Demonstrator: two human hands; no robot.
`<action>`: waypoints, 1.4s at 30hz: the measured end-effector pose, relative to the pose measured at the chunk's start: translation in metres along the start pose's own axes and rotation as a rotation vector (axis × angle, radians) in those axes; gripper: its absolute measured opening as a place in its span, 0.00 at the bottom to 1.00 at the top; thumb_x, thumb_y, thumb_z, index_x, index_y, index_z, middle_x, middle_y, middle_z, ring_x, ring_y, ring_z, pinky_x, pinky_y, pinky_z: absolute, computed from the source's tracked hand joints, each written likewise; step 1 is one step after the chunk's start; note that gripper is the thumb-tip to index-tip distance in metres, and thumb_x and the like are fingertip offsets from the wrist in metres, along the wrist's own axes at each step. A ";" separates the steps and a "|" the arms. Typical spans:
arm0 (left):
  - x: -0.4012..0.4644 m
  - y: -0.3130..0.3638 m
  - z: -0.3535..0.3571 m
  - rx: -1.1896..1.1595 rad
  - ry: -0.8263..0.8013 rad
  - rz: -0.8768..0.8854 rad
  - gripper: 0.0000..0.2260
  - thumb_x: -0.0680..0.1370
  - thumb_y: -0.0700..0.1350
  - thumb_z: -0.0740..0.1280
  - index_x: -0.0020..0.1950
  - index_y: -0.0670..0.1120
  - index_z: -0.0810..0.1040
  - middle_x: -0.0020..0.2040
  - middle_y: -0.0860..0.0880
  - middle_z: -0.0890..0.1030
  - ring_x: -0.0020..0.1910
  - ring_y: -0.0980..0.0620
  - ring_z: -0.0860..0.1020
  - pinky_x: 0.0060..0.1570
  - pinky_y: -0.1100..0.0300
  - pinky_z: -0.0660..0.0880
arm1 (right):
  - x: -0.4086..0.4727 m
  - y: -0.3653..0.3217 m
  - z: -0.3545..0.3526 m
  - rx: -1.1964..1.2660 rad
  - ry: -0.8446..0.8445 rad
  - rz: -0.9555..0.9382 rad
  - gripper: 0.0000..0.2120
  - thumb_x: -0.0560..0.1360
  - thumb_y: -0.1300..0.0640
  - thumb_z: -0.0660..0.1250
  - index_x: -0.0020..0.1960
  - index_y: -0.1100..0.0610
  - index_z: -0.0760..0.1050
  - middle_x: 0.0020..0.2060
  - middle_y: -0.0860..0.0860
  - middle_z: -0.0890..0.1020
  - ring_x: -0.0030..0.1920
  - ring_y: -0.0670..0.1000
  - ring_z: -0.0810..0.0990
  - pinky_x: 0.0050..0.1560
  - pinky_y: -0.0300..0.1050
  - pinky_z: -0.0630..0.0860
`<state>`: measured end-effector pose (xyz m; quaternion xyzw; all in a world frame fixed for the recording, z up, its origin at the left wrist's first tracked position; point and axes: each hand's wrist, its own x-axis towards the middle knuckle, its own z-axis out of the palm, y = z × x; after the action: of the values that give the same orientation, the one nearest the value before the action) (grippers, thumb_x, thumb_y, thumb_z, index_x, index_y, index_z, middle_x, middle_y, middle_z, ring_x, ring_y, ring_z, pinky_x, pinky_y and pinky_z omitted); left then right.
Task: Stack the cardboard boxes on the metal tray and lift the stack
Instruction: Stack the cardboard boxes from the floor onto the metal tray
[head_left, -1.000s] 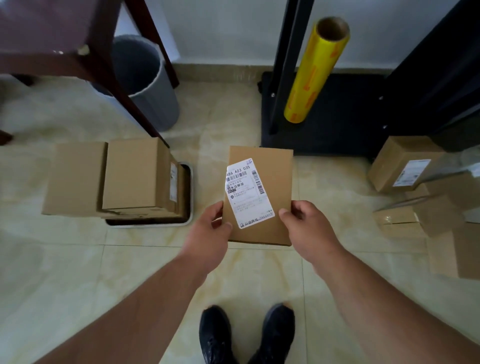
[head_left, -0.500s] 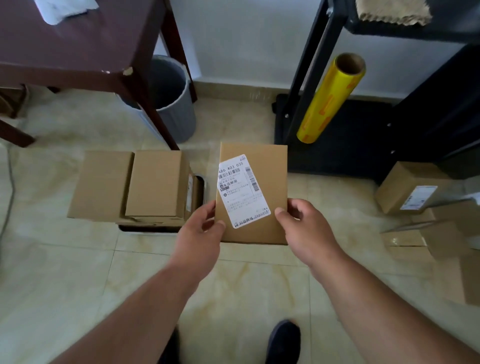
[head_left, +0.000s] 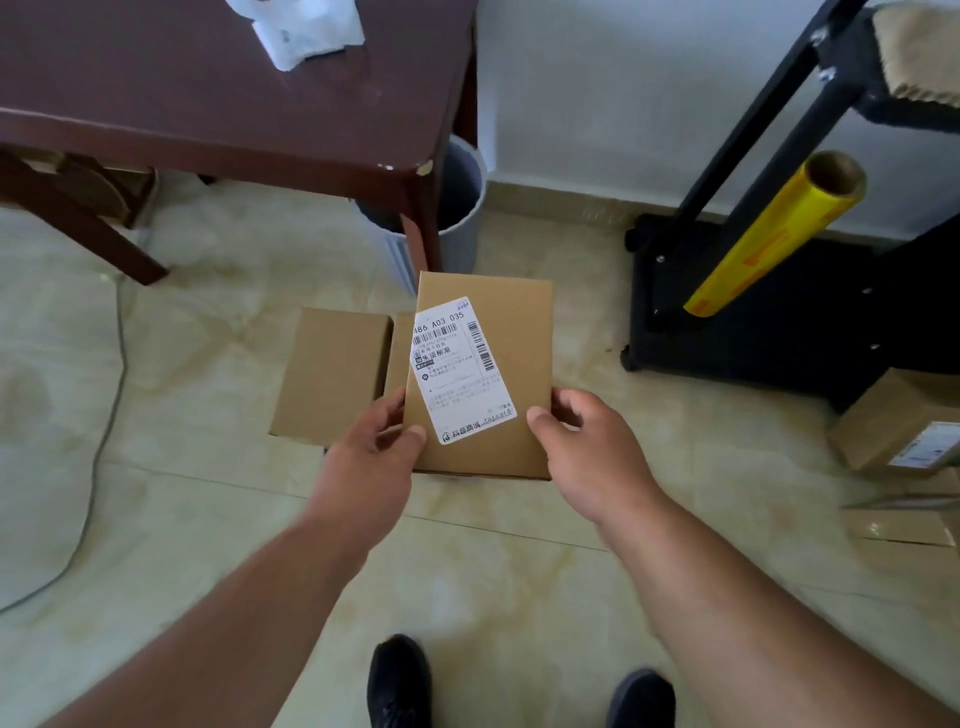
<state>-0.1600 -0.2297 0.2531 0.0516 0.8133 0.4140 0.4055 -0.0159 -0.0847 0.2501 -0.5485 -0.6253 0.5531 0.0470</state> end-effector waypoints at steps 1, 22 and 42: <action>0.005 -0.002 -0.010 -0.010 0.009 -0.003 0.19 0.82 0.47 0.67 0.70 0.65 0.77 0.54 0.62 0.85 0.57 0.60 0.81 0.65 0.49 0.77 | 0.001 -0.007 0.010 -0.007 -0.008 -0.006 0.15 0.81 0.48 0.65 0.66 0.48 0.79 0.56 0.42 0.84 0.46 0.43 0.84 0.42 0.40 0.77; 0.075 -0.017 -0.145 -0.021 0.088 0.034 0.17 0.83 0.43 0.64 0.67 0.62 0.79 0.57 0.63 0.83 0.56 0.60 0.79 0.65 0.50 0.76 | 0.034 -0.081 0.147 -0.139 -0.181 -0.027 0.06 0.81 0.54 0.66 0.51 0.52 0.82 0.41 0.47 0.83 0.39 0.49 0.78 0.42 0.42 0.75; 0.120 -0.040 -0.168 0.022 0.068 0.013 0.19 0.83 0.44 0.62 0.69 0.63 0.78 0.57 0.65 0.83 0.58 0.60 0.79 0.65 0.53 0.75 | 0.065 -0.075 0.199 -0.174 -0.231 0.051 0.08 0.80 0.55 0.67 0.54 0.54 0.83 0.52 0.52 0.87 0.56 0.56 0.85 0.58 0.59 0.83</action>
<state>-0.3477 -0.3120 0.2055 0.0473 0.8307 0.4092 0.3745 -0.2215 -0.1476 0.1938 -0.4991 -0.6579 0.5572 -0.0873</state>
